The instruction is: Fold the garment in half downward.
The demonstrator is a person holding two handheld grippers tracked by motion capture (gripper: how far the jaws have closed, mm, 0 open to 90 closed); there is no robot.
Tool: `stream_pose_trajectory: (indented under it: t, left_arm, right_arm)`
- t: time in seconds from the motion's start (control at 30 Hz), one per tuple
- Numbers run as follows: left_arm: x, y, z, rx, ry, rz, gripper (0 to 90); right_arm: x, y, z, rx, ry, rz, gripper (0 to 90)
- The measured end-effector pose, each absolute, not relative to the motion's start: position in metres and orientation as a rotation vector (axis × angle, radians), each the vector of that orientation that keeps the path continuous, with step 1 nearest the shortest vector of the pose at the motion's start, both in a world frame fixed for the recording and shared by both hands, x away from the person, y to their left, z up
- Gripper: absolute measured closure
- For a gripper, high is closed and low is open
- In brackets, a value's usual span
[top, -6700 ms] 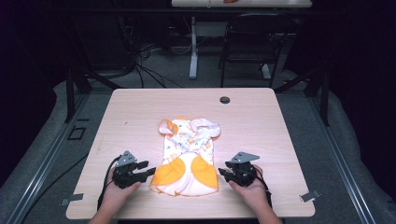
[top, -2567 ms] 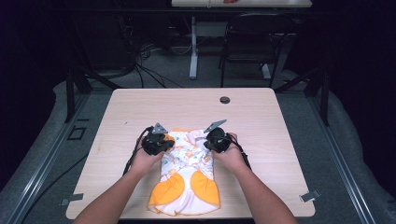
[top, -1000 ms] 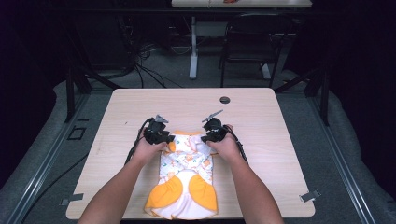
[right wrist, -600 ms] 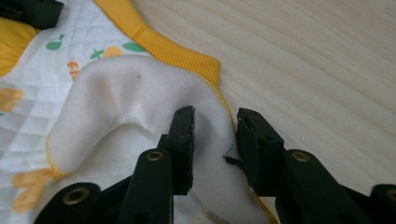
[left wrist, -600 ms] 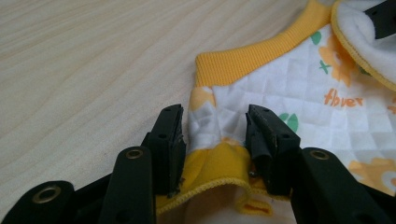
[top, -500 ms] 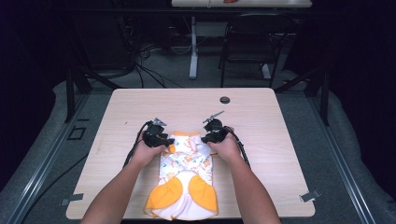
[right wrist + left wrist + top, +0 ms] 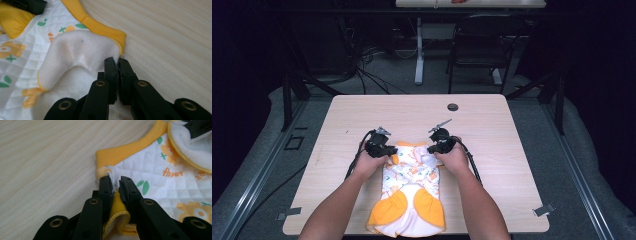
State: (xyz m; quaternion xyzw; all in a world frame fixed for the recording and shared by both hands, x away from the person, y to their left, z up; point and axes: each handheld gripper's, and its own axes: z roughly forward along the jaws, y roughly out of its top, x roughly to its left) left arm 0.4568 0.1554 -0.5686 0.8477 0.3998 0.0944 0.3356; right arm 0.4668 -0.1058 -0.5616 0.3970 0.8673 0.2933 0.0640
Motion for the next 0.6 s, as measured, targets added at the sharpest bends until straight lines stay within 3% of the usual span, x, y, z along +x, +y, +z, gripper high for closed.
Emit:
stream_pose_trajectory:
  t: [0.6]
  left_arm:
    - [0.454, 0.162, -0.532, 2.132, 0.985, 0.292, 81.1]
  right_arm:
    - [0.456, -0.112, -0.526, 1.037, 2.544, 0.933, 87.3]
